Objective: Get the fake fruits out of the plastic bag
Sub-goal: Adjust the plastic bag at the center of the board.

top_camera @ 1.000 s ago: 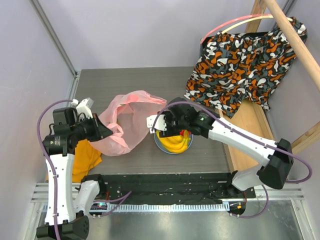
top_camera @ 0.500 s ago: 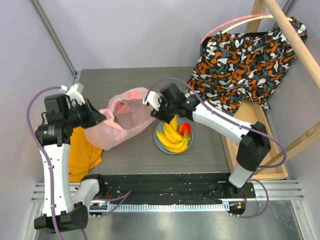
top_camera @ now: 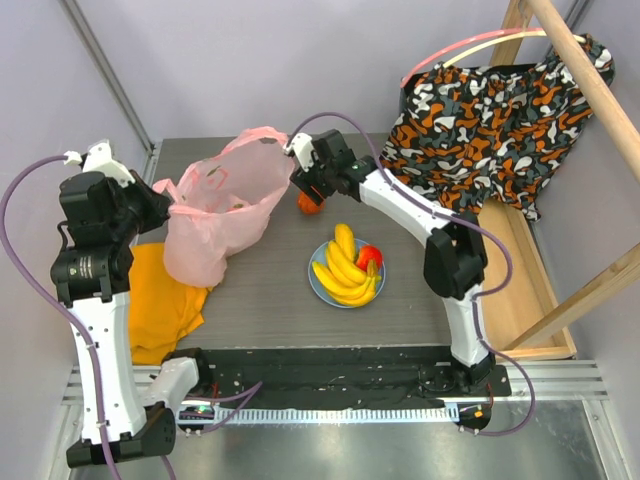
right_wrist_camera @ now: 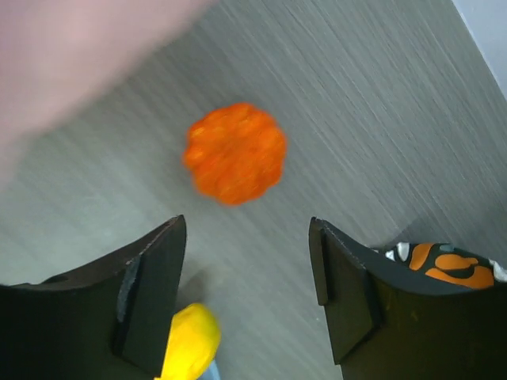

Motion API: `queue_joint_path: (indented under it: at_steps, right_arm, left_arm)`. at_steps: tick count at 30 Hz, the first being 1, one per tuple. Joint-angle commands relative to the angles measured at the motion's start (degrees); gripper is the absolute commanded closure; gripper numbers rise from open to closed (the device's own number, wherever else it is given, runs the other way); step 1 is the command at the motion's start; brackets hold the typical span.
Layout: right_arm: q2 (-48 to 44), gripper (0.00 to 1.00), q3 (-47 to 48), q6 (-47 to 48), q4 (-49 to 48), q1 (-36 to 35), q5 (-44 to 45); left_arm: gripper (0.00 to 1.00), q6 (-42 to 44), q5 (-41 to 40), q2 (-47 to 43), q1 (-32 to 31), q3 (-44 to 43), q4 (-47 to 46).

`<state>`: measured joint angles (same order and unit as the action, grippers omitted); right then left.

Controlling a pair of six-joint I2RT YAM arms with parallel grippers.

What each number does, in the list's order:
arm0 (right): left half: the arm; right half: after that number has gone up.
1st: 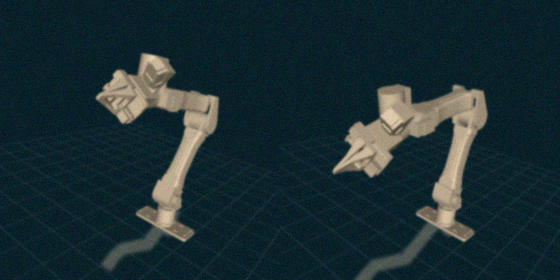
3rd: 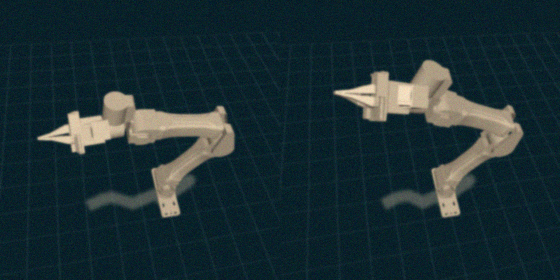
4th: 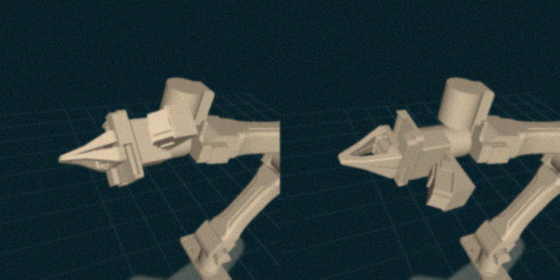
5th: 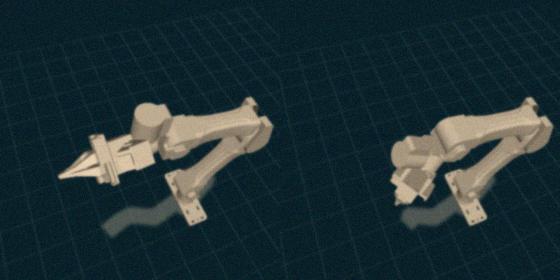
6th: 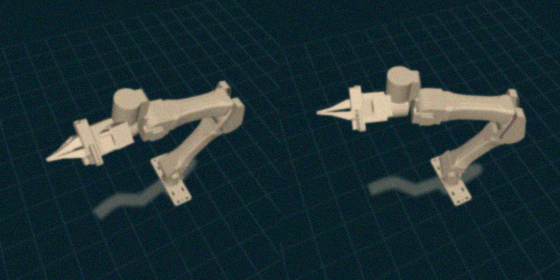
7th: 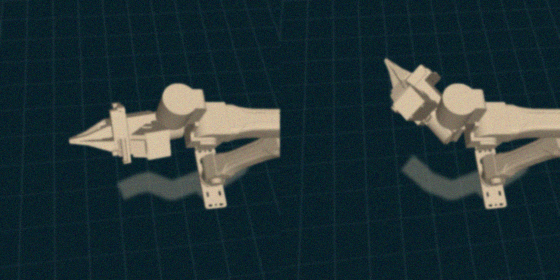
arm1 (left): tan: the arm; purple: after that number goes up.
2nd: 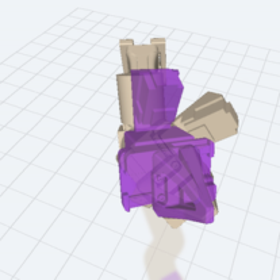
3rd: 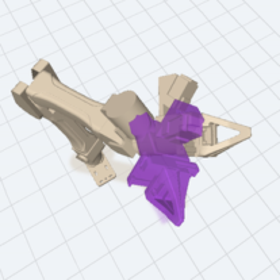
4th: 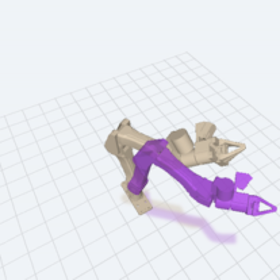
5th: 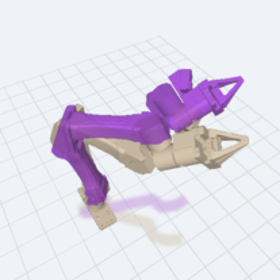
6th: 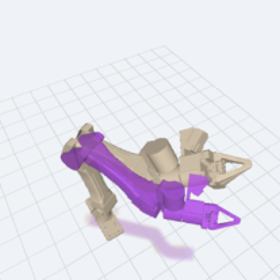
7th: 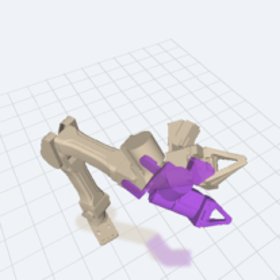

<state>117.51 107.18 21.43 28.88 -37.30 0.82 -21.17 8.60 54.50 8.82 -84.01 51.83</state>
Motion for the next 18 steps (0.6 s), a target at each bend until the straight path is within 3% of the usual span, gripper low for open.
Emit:
queue_joint_path:
  at_steps: [1,4,8,18]
  right_arm:
    - [8.75,0.28,11.45,1.77,1.07,3.89,0.42]
    - [17.18,0.15,22.52,1.08,6.42,5.74,-3.53]
    - [22.66,0.0,32.74,-1.39,10.58,6.18,-6.88]
    - [20.84,0.0,27.75,-3.15,13.74,6.53,-15.39]
  left_arm:
    - [1.0,3.23,-2.63,-1.32,0.41,-0.55,1.69]
    - [0.88,5.16,1.14,-1.5,0.58,0.85,3.89]
    - [0.87,6.57,3.87,-1.59,1.29,2.27,5.29]
    - [0.89,6.84,7.83,-1.5,4.19,3.32,5.65]
